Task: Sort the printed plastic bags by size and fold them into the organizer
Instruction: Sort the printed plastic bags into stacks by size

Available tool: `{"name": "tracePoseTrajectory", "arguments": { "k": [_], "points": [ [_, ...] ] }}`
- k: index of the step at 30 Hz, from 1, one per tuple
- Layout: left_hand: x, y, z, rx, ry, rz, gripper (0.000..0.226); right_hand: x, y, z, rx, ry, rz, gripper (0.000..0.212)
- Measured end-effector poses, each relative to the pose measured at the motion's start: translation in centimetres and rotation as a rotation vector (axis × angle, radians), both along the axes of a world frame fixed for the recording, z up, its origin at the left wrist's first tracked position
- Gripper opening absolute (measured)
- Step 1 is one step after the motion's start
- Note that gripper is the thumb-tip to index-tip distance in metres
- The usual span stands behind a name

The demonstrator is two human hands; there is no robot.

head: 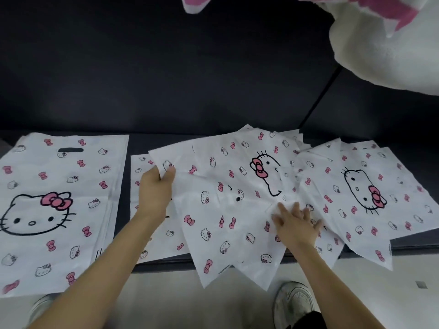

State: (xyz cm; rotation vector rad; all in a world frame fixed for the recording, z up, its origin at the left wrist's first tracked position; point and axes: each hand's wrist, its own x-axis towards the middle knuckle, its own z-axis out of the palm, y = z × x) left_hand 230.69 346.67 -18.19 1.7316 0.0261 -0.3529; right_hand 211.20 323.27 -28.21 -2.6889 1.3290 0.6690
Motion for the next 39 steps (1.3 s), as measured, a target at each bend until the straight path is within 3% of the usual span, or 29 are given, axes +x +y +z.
{"name": "tracePoseTrajectory", "arguments": {
  "k": [3, 5, 7, 9, 12, 14, 18, 21, 23, 27, 29, 32, 35, 37, 39],
  "points": [
    [1.5, 1.1, 3.5, -0.057, -0.135, 0.048, 0.037, 1.0, 0.3, 1.5, -0.041, 0.009, -0.096, 0.051],
    [2.8, 2.3, 4.7, -0.065, -0.223, 0.016, 0.038, 2.3, 1.8, 3.1, -0.069, -0.165, -0.075, 0.060],
    [3.1, 3.0, 5.5, -0.032, -0.227, -0.064, 0.036, 4.8, 5.0, 4.8, 0.133, -0.513, -0.006, 0.084],
    [3.0, 3.5, 5.8, -0.025, -0.186, -0.098, 0.033, 7.7, 8.6, 5.9, 0.335, -0.651, 0.069, 0.100],
    [3.5, 5.5, 6.6, -0.068, -0.183, 0.065, 0.024, 10.0, 10.8, 5.2, 0.383, -0.405, 0.214, 0.065],
    [4.5, 7.9, 6.9, -0.064, -0.190, 0.203, 0.031, 8.9, 10.1, 3.8, 0.335, -0.198, 0.306, 0.045],
    [5.9, 13.8, 5.4, 0.052, -0.211, 0.309, 0.030, 6.2, 8.6, 2.5, 0.048, 0.063, 0.305, 0.051],
    [6.3, 16.9, 3.8, 0.040, -0.125, 0.378, 0.016, 7.7, 11.8, 4.6, -0.125, -0.220, 0.268, 0.086],
    [6.2, 18.3, 3.0, -0.044, -0.027, 0.449, 0.019, 9.7, 15.8, 5.9, 0.103, -0.402, 0.205, 0.074],
    [5.6, 20.9, 2.1, -0.196, 0.058, 0.616, 0.023, 14.3, 24.2, 7.7, 1.040, -0.431, -0.272, 0.057],
    [5.1, 22.7, 1.6, -0.241, 0.094, 0.686, 0.020, 16.3, 27.1, 7.1, 1.244, -0.462, -0.411, 0.060],
    [4.8, 25.8, 0.4, -0.318, 0.122, 0.753, 0.016, 18.7, 30.4, 5.9, 1.358, -0.563, -0.501, 0.072],
    [4.6, 28.1, -0.7, -0.263, 0.107, 0.864, 0.011, 20.6, 32.4, 4.9, 1.329, -0.636, -0.548, 0.080],
    [4.2, 29.1, -1.7, -0.208, 0.104, 0.918, 0.008, 21.2, 33.3, 4.4, 1.264, -0.659, -0.466, 0.082],
    [3.7, 30.0, -3.2, -0.160, 0.146, 0.948, 0.008, 21.5, 34.1, 4.5, 1.105, -0.634, -0.224, 0.075]
  ]
}}
